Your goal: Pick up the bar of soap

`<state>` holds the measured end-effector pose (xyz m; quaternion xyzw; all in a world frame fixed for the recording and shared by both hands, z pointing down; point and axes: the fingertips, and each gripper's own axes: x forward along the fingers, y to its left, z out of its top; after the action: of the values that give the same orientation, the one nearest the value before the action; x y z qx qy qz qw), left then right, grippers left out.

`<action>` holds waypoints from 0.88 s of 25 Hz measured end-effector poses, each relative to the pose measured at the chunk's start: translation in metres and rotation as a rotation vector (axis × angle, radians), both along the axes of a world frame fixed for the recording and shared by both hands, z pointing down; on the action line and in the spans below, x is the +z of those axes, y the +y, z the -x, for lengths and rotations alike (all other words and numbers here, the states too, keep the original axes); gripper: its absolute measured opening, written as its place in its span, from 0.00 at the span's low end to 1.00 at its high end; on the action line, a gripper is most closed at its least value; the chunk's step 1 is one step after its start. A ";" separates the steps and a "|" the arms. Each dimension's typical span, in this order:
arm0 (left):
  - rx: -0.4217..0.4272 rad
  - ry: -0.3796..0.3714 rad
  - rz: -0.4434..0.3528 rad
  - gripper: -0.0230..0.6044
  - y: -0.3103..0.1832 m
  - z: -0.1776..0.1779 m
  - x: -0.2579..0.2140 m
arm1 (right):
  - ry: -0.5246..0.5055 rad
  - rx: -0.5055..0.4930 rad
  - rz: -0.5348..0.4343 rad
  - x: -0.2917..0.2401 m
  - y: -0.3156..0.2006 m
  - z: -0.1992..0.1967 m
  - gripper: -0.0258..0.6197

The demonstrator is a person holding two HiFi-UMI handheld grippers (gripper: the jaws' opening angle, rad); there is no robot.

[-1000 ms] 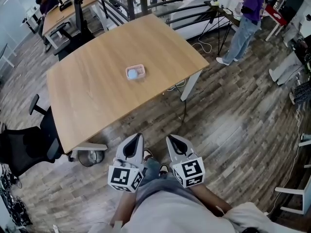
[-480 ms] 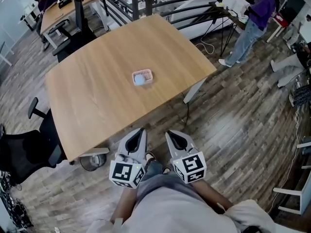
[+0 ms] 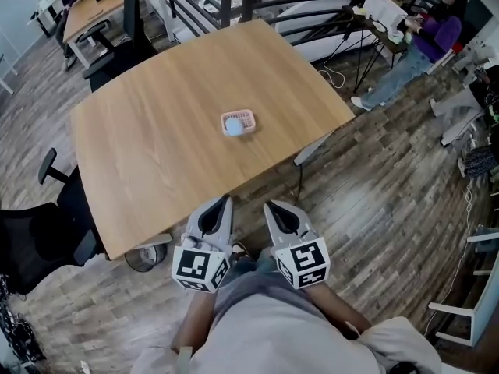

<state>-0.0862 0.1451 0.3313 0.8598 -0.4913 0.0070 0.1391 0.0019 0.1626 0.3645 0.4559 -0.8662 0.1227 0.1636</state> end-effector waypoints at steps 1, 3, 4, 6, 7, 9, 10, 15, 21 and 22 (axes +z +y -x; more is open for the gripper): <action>-0.003 0.001 -0.002 0.03 -0.003 0.003 0.000 | 0.002 -0.001 -0.003 -0.001 -0.003 0.003 0.04; -0.007 0.000 -0.003 0.03 -0.009 0.007 0.001 | 0.001 0.000 -0.010 -0.001 -0.010 0.007 0.04; -0.008 -0.001 -0.002 0.03 -0.012 0.009 0.003 | 0.000 0.003 -0.012 -0.001 -0.014 0.009 0.04; -0.010 -0.004 0.006 0.03 -0.018 0.012 0.007 | -0.002 0.009 -0.009 0.002 -0.020 0.010 0.04; -0.010 -0.005 0.010 0.03 -0.021 0.012 0.009 | -0.002 0.012 -0.006 0.003 -0.024 0.010 0.04; -0.011 -0.009 0.021 0.03 -0.030 0.012 0.015 | -0.003 0.018 -0.001 0.006 -0.033 0.007 0.04; -0.011 -0.013 0.027 0.03 -0.035 0.011 0.018 | -0.004 0.022 0.002 0.008 -0.039 0.006 0.04; -0.005 -0.040 0.047 0.03 -0.068 0.011 0.029 | -0.015 0.026 0.014 0.016 -0.071 0.006 0.04; -0.005 -0.040 0.079 0.03 -0.107 0.005 0.042 | -0.020 0.006 0.030 0.025 -0.111 0.004 0.04; -0.006 -0.040 0.088 0.03 -0.115 0.003 0.046 | -0.020 0.003 0.034 0.027 -0.119 0.003 0.04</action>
<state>-0.0893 0.0298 0.3777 0.8510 -0.4958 0.0453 0.1671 -0.0015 0.0438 0.3918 0.4532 -0.8649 0.1423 0.1625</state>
